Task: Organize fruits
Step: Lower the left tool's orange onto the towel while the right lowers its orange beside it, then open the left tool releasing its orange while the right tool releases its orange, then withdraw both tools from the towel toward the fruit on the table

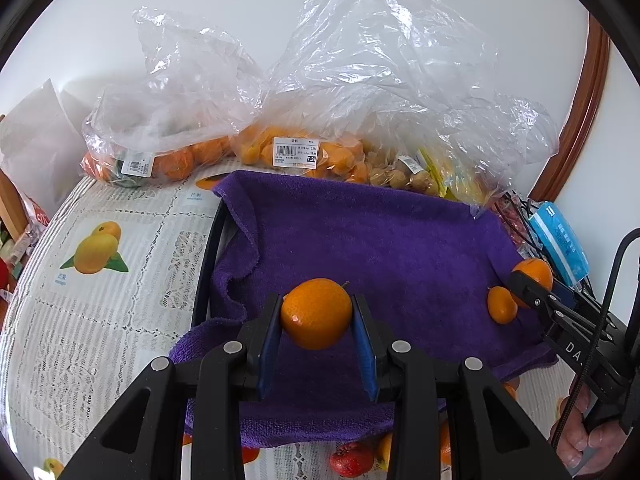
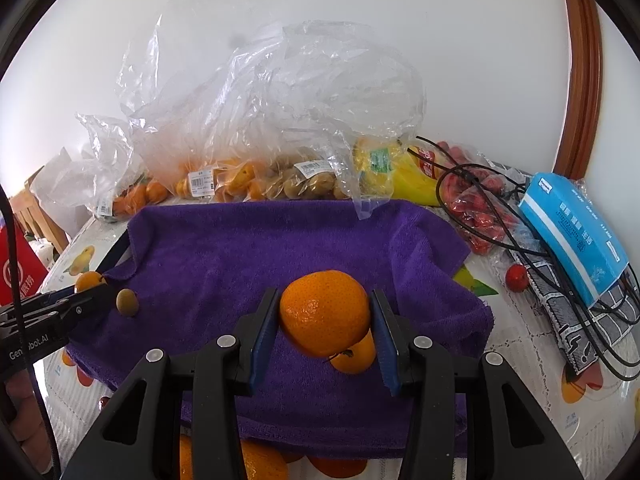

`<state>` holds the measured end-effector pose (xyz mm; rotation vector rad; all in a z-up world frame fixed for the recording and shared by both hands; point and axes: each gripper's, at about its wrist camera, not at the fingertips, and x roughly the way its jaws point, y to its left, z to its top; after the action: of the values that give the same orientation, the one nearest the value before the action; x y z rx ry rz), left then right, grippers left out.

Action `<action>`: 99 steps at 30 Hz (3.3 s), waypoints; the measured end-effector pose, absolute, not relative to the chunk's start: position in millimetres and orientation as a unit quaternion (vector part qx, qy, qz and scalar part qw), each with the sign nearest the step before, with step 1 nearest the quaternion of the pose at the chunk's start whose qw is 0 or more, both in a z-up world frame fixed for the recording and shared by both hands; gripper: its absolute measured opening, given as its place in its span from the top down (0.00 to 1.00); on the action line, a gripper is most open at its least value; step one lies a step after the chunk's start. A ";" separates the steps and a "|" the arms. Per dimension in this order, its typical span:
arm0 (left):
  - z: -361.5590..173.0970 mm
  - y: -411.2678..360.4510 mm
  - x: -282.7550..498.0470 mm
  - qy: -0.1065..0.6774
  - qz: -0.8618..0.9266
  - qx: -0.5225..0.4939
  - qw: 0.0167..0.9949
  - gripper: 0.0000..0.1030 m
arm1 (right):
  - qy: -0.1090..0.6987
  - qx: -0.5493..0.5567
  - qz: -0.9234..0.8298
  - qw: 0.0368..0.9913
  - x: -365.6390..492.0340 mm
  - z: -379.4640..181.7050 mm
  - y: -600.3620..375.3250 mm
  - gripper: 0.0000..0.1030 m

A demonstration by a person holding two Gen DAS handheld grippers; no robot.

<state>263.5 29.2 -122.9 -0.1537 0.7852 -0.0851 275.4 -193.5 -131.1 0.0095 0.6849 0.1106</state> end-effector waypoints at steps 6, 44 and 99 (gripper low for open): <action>-126.4 27.1 266.0 0.394 -0.044 -0.074 0.915 0.69 | 0.346 -0.005 0.049 0.937 277.8 -136.0 -191.5 0.57; -141.8 17.6 274.8 0.440 -0.042 -0.061 0.895 0.69 | 0.357 -0.039 0.054 0.932 279.6 -142.1 -182.7 0.57; -106.5 17.3 254.1 0.369 -0.061 -0.072 0.925 0.41 | 0.331 0.035 0.032 0.942 256.0 -119.9 -198.2 0.47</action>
<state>254.1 17.3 -106.5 -0.1473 0.7580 -0.1247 256.0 -198.2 -119.9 0.0717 0.6758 0.0653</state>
